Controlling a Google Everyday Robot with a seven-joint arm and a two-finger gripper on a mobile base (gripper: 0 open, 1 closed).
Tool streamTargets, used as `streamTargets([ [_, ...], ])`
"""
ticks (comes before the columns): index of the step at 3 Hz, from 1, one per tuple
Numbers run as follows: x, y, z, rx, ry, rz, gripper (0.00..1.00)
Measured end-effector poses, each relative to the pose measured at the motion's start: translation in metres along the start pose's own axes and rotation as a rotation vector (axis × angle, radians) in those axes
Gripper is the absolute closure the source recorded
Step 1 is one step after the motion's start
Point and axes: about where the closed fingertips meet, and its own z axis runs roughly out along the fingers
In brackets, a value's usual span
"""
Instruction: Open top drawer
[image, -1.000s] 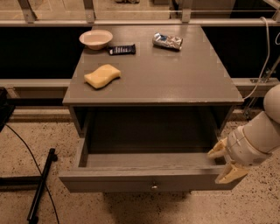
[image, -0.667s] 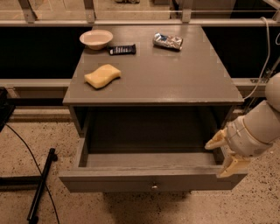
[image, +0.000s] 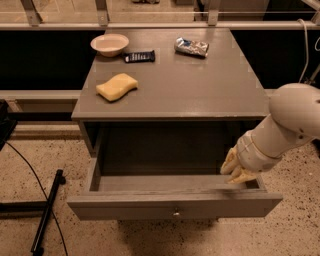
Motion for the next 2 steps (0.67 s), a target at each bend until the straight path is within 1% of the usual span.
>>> streamTargets([
  [1,0.006,-0.009,0.032,-0.008,0.011,0.015,0.85],
  [2,0.015,-0.012,0.056,-0.028,0.023,0.035,1.0],
])
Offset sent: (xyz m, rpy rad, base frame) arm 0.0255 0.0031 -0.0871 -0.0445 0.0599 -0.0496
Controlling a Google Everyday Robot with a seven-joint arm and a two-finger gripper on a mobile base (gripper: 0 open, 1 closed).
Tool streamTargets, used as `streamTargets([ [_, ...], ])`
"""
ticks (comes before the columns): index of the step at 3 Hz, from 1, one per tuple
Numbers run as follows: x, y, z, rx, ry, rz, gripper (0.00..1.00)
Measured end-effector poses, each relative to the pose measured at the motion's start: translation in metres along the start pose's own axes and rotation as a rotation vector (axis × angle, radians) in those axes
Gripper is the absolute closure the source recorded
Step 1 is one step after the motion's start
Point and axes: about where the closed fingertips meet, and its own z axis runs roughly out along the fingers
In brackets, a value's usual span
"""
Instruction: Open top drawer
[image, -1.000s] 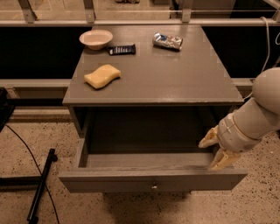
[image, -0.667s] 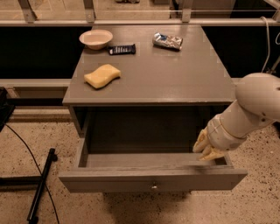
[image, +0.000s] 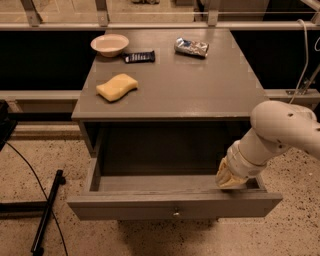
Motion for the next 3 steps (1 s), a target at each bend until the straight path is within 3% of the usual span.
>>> streamTargets([
  [1,0.01,0.009,0.026,-0.049,0.002,0.023,1.0],
  [2,0.015,0.022,0.04,-0.109,-0.042,0.034,1.0],
  [3,0.007,0.04,0.033,-0.175,-0.135,0.014,1.0],
])
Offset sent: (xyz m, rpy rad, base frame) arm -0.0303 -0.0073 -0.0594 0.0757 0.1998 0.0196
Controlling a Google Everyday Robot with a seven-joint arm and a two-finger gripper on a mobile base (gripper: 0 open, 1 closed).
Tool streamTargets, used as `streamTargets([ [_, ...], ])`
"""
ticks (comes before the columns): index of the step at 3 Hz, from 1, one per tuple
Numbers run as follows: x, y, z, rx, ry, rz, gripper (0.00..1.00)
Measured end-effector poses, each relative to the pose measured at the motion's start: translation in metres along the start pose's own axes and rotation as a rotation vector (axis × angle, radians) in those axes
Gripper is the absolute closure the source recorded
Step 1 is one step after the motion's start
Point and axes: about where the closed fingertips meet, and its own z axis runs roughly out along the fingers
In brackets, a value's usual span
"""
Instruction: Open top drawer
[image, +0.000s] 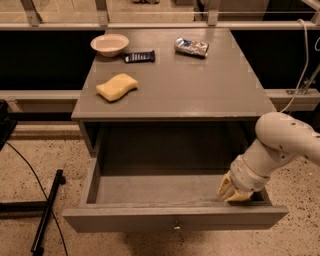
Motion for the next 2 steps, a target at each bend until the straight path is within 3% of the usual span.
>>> streamTargets([
  [1,-0.014,0.036,-0.017,-0.09,-0.063,-0.028,1.0],
  [2,-0.021,0.054,-0.035,-0.127,-0.094,-0.032,1.0],
])
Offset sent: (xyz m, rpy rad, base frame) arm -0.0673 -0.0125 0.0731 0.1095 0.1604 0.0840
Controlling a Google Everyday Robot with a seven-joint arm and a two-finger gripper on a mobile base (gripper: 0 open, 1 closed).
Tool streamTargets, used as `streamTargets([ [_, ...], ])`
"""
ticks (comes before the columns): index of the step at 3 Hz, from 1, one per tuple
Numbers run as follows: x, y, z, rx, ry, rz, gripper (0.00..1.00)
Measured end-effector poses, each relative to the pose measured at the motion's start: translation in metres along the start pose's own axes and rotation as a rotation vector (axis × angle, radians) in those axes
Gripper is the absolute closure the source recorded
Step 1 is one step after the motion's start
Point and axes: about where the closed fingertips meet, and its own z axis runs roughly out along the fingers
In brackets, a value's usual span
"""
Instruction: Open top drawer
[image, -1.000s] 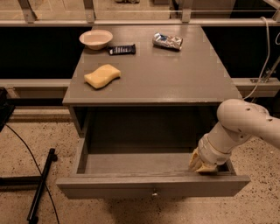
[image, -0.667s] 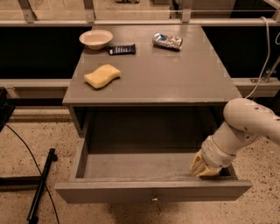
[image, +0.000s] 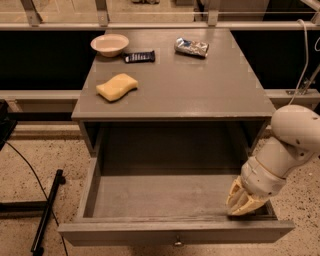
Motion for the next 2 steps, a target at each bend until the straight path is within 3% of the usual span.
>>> streamTargets([
  [1,-0.002,-0.005,-0.025,0.073,-0.028,0.015,1.0],
  [2,-0.003,-0.016,-0.069,0.228,-0.092,0.02,1.0],
])
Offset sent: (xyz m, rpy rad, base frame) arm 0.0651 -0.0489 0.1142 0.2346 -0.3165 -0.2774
